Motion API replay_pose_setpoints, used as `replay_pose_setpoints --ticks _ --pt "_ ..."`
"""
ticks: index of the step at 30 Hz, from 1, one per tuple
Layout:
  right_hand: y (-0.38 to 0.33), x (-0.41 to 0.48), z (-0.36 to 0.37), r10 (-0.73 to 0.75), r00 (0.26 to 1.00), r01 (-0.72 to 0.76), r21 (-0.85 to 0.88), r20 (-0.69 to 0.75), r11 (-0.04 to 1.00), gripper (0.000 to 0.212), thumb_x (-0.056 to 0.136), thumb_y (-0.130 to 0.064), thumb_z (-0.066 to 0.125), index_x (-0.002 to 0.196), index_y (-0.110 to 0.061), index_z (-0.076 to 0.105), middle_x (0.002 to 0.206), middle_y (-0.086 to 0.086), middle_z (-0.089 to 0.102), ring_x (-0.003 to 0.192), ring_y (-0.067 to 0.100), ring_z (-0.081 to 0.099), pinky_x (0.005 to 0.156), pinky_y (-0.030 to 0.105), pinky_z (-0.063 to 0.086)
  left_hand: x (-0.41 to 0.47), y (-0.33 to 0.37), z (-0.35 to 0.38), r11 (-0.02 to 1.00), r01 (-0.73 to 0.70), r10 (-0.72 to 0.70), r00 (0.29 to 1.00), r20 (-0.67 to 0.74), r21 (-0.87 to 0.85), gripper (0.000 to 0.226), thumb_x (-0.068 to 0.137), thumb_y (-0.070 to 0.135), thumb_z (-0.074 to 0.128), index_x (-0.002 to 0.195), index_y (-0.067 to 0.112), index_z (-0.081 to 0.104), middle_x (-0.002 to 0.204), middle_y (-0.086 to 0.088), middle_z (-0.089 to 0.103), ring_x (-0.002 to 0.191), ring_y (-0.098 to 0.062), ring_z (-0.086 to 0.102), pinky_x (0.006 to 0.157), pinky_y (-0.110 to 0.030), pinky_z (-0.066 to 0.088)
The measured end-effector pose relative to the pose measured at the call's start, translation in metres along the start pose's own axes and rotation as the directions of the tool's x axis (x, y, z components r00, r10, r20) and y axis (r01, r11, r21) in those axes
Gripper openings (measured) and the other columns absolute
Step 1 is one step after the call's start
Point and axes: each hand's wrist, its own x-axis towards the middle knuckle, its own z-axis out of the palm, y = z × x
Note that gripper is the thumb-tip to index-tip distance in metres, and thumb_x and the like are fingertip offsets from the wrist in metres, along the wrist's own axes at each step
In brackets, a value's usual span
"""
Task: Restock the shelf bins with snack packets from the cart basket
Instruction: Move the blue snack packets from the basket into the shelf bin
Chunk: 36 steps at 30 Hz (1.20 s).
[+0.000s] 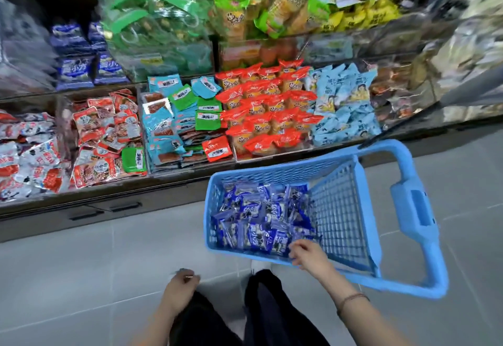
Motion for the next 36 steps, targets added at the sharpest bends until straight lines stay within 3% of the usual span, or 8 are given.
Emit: replay_pose_setpoints --ticks 3,7,10,14,21,25,30,36 --pt "0.005 0.032 -0.020 0.033 0.999 -0.033 0.003 0.010 0.999 0.022 0.094 -0.008 0.049 0.077 -0.011 0.062 0.066 0.003 0.058 0.050 0.011 0.052 0.046 0.016 0.041 0.015 0.020 0.035 0.994 0.054 -0.064 0.993 -0.098 -0.100 0.044 0.087 0.022 0.066 0.120 -0.003 0.052 0.106 -0.025 0.064 0.105 -0.038 0.060 0.094 -0.042 0.044" --pt "0.021 0.071 -0.035 0.079 0.997 -0.071 -0.287 0.017 0.955 0.021 0.093 -0.016 0.051 0.088 0.000 0.064 0.084 0.014 0.065 0.080 0.027 0.062 0.074 0.038 0.047 0.034 0.049 0.066 0.968 0.105 -0.151 0.970 -0.193 -0.229 0.060 0.088 0.016 0.065 0.135 -0.007 0.035 0.111 -0.020 0.053 0.114 -0.038 0.054 0.096 -0.040 0.040" --pt "0.033 0.093 -0.041 0.082 0.996 -0.055 -0.486 0.036 0.872 0.027 0.092 -0.017 0.054 0.117 -0.006 0.058 0.113 0.012 0.062 0.098 0.023 0.062 0.090 0.034 0.050 0.055 0.059 0.080 0.985 0.029 -0.089 0.929 -0.360 -0.168 0.047 0.085 0.007 0.065 0.122 -0.013 0.045 0.113 -0.029 0.055 0.110 -0.043 0.053 0.094 -0.046 0.041" --pt "0.044 0.124 -0.036 -0.066 0.979 0.190 -0.753 0.192 0.630 0.072 0.084 0.001 0.057 0.146 -0.019 0.028 0.151 0.005 0.028 0.133 0.025 0.037 0.108 0.034 0.038 0.085 0.058 0.089 0.995 -0.039 -0.009 0.880 -0.475 -0.092 0.045 0.086 0.009 0.063 0.123 -0.008 0.045 0.118 -0.029 0.050 0.107 -0.043 0.050 0.093 -0.048 0.042" --pt "0.069 0.160 -0.019 -0.080 0.961 0.275 -0.892 0.264 0.359 0.103 0.070 0.026 0.036 0.151 -0.021 -0.009 0.159 -0.003 -0.010 0.146 0.025 0.010 0.097 0.031 0.048 0.100 0.046 0.098 0.967 -0.186 0.043 0.789 -0.613 -0.172 0.014 0.077 0.030 0.043 0.086 0.020 0.044 0.077 -0.011 0.057 0.071 -0.034 0.057 0.065 -0.042 0.048" --pt "0.078 0.177 -0.009 -0.212 0.947 0.288 -0.931 0.241 0.225 0.099 0.072 0.018 0.048 0.151 -0.012 -0.004 0.149 0.009 0.023 0.131 0.024 0.031 0.112 0.036 0.032 0.101 0.039 0.102 0.955 -0.258 0.101 0.749 -0.655 -0.148 0.009 0.077 0.030 0.041 0.082 0.022 0.042 0.068 -0.001 0.050 0.066 -0.028 0.050 0.061 -0.035 0.039" --pt "0.067 0.187 -0.003 -0.274 0.901 0.373 -0.924 0.337 0.088 0.068 0.074 0.007 0.055 0.136 -0.012 0.037 0.130 0.003 0.039 0.120 0.020 0.037 0.110 0.036 0.028 0.098 0.044 0.101 0.962 -0.219 0.058 0.750 -0.659 -0.164 0.017 0.076 0.032 0.039 0.088 0.024 0.047 0.073 -0.003 0.056 0.071 -0.029 0.052 0.066 -0.035 0.042" --pt "0.050 0.177 -0.020 -0.061 0.903 0.428 -0.873 0.426 0.233 0.057 0.080 -0.010 0.063 0.130 -0.016 0.037 0.128 0.005 0.052 0.119 0.023 0.047 0.102 0.032 0.034 0.095 0.049 0.100 0.959 -0.211 0.052 0.788 -0.614 -0.190 0.019 0.078 0.032 0.042 0.091 0.020 0.047 0.078 -0.005 0.057 0.074 -0.030 0.054 0.067 -0.034 0.041"
